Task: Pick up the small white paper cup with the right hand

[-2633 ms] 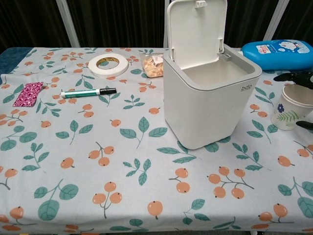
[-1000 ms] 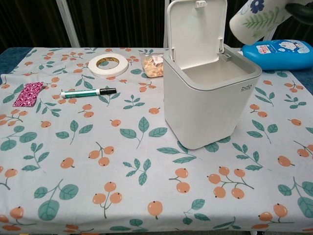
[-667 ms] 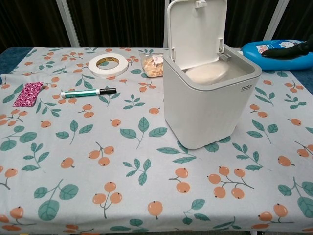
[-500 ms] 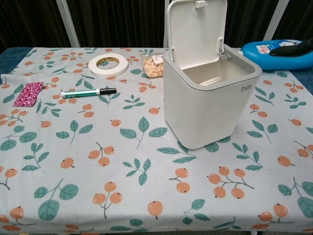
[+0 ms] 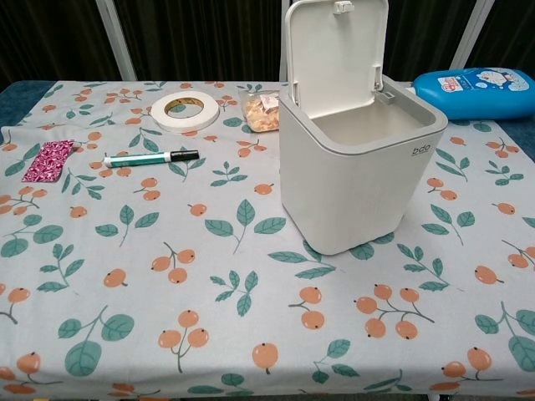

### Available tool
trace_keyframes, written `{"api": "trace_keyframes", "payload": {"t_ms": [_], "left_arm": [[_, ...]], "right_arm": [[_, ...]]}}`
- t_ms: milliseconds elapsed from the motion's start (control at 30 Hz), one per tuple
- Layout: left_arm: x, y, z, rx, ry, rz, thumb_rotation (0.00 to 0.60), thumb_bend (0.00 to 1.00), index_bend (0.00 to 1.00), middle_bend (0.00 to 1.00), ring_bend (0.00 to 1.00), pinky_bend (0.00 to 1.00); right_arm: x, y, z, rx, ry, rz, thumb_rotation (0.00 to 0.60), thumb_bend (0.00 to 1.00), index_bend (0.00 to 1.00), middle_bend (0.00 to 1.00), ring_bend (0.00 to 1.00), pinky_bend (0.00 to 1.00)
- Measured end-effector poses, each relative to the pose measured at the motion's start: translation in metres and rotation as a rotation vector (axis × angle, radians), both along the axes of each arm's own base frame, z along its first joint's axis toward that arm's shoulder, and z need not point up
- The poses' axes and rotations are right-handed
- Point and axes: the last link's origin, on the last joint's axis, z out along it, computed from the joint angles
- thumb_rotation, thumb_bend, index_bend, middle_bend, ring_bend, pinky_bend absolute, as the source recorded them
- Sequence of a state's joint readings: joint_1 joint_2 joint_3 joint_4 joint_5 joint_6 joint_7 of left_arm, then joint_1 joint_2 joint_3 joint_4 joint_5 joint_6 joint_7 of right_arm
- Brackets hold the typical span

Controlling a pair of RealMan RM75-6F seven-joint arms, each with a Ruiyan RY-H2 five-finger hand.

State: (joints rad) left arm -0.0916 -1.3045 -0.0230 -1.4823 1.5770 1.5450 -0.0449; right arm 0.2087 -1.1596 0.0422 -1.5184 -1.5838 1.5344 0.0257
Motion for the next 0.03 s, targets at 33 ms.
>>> {"api": "trace_keyframes", "payload": {"t_ms": [33], "left_arm": [[0.0003, 0.0006, -0.0001, 0.000, 0.002, -0.002, 0.600, 0.24, 0.18, 0.17, 0.08, 0.12]], "right_arm": [[-0.0087, 0.0032, 0.0009, -0.004, 0.006, -0.024, 0.600, 0.03, 0.00, 0.00, 0.00, 0.00]]}}
